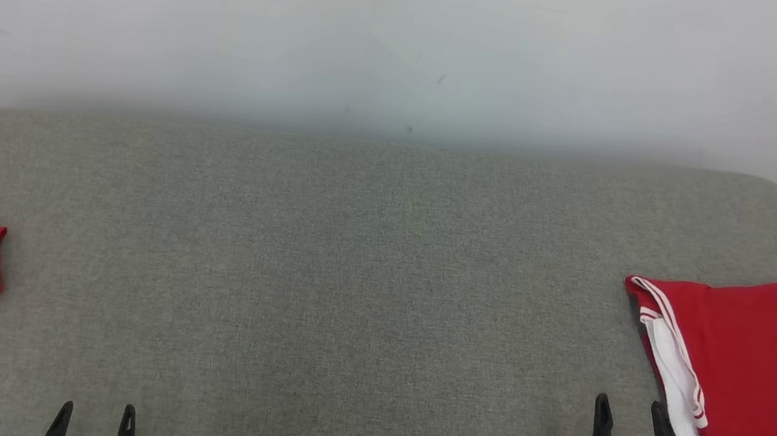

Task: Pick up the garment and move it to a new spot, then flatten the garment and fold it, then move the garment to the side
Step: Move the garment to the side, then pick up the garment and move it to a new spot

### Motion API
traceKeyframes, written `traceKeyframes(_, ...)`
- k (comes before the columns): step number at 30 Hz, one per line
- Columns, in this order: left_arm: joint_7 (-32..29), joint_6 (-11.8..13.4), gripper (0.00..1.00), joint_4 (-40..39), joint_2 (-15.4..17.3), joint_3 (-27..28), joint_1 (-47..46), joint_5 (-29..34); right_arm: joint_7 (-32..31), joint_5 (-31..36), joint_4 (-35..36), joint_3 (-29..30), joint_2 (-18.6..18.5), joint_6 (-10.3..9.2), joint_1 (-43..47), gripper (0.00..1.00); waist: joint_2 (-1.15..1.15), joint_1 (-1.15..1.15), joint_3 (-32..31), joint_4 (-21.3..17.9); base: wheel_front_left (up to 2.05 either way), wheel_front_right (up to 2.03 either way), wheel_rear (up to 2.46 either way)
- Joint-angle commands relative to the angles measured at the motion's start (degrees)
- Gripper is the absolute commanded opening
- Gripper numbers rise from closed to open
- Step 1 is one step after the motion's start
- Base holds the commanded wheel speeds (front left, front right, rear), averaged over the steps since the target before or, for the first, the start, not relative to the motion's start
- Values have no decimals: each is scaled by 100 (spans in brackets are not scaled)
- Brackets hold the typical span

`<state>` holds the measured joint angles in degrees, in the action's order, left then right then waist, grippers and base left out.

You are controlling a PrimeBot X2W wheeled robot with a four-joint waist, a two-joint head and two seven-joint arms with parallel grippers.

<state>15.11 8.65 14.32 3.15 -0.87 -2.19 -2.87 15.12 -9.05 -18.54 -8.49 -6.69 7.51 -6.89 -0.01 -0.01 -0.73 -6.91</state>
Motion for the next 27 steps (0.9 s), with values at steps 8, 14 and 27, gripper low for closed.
traceKeyframes(8, 4, -40, 100, 11, -12, 58, 189, 108, -1, 53, 152, -20, 84, -5, 227, 100, 1, 1, -78, 42, 0, 0, 0)
traceKeyframes(14, 4, -32, 100, -2, -18, 47, 237, 86, -1, 94, 130, -83, 69, -5, 261, 100, 1, 1, -96, 77, 0, 0, 0)
traceKeyframes(27, 4, -10, 100, -18, -23, -54, 224, 96, -1, -6, 53, -186, 75, -5, 211, 100, 1, 1, -35, 93, 0, 0, 0)
